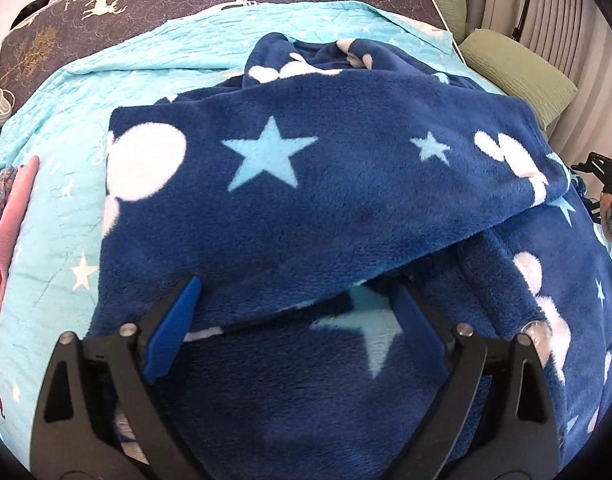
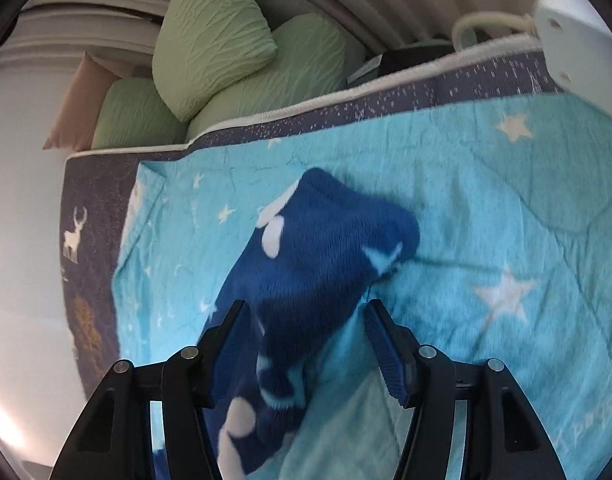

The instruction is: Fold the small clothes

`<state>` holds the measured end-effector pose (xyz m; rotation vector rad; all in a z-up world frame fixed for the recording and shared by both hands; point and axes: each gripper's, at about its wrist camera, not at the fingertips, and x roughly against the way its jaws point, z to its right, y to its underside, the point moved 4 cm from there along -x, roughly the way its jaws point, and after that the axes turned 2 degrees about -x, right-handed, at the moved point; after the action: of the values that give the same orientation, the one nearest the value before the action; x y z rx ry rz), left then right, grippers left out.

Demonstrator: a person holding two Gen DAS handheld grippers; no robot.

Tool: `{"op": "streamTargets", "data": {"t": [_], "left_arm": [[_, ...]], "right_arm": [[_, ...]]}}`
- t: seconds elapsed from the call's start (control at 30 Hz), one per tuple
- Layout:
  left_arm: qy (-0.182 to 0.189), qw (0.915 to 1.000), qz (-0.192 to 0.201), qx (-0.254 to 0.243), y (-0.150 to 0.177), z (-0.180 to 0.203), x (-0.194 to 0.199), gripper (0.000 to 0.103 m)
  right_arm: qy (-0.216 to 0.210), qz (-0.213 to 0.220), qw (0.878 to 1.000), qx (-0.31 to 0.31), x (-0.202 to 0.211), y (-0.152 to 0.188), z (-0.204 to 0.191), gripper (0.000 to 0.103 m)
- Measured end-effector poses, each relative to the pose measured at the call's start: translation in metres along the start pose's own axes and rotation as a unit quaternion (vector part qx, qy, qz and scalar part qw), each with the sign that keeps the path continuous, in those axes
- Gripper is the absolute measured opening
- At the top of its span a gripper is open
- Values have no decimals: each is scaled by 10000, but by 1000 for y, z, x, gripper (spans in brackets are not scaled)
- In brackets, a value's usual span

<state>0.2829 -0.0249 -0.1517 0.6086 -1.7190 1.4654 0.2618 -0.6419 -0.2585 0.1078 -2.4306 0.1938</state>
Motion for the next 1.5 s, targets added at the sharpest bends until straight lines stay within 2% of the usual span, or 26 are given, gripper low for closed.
{"op": "streamTargets", "data": {"t": [0.07,0.13,0.2,0.27,0.37,0.47,0.53,0.63,0.7,0.73,0.83,0.93,0.97,1.07,1.1,1.13,1.17,1.2,1.27,1.37,1.43,1.47,1.5], "left_arm": [[18,10000,-1,9,0,0,-1,96],[41,10000,7,27,0,0,-1,97],[75,10000,18,47,0,0,-2,98],[115,9999,32,64,0,-1,-2,98],[166,9998,65,97,1,-2,-1,98],[171,9998,88,108,1,-2,0,98],[177,9997,105,116,2,-2,1,98],[221,9995,160,155,2,-3,3,98],[273,9992,228,207,2,-5,5,98],[306,9989,271,242,2,-6,7,98],[614,9950,504,598,-1,-15,25,98],[1243,9833,773,1078,-8,-26,50,98],[1439,9790,828,1185,-12,-29,58,98],[1603,9763,902,1140,-22,-31,68,98],[1552,9784,909,1017,-26,-29,69,98],[1532,9800,880,914,-27,-26,68,98],[1557,9804,839,864,-28,-24,66,98],[1673,9796,748,827,-28,-19,61,98],[1981,9749,576,833,-29,-8,53,98],[2363,9674,319,852,-31,7,41,98],[2522,9633,114,906,-32,17,32,98],[2555,9622,18,938,-32,22,27,97],[2543,9623,-45,961,-32,25,24,82]], "right_arm": [[109,50,9999,99,-1,-3,-2,55],[74,54,10000,31,-3,-6,1,43],[-169,-22,9997,-191,-8,-9,3,10],[-290,-25,9992,-287,-7,-9,2,9],[-520,170,9985,56,10,-7,-23,8],[-1017,171,9925,657,37,6,-75,8],[-1368,137,9821,1288,58,29,-122,8],[-1970,-70,9503,2409,93,95,-197,8],[-2315,-289,9162,3257,115,160,-237,8],[-2445,-413,8934,3746,124,200,-254,8],[-2606,-853,8401,4680,132,300,-270,9],[-2312,-1534,7938,5412,108,397,-257,12],[-2169,-1654,7845,5569,100,416,-248,12],[-1542,-2162,7412,6165,73,477,-212,23],[-1447,-2311,7331,6231,71,486,-203,29],[-1408,-2405,7282,6262,73,490,-193,32],[-1414,-2455,7238,6291,76,492,-186,39],[-1454,-2455,7201,6325,82,491,-181,46],[-1517,-2351,7195,6357,96,482,-170,50],[-1475,-2141,7363,6247,107,453,-164,52],[-1404,-1919,7567,6089,114,430,-159,52],[-1319,-1682,7706,6003,118,412,-158,53],[-1243,-1520,7790,5955,121,400,-155,54]]}}
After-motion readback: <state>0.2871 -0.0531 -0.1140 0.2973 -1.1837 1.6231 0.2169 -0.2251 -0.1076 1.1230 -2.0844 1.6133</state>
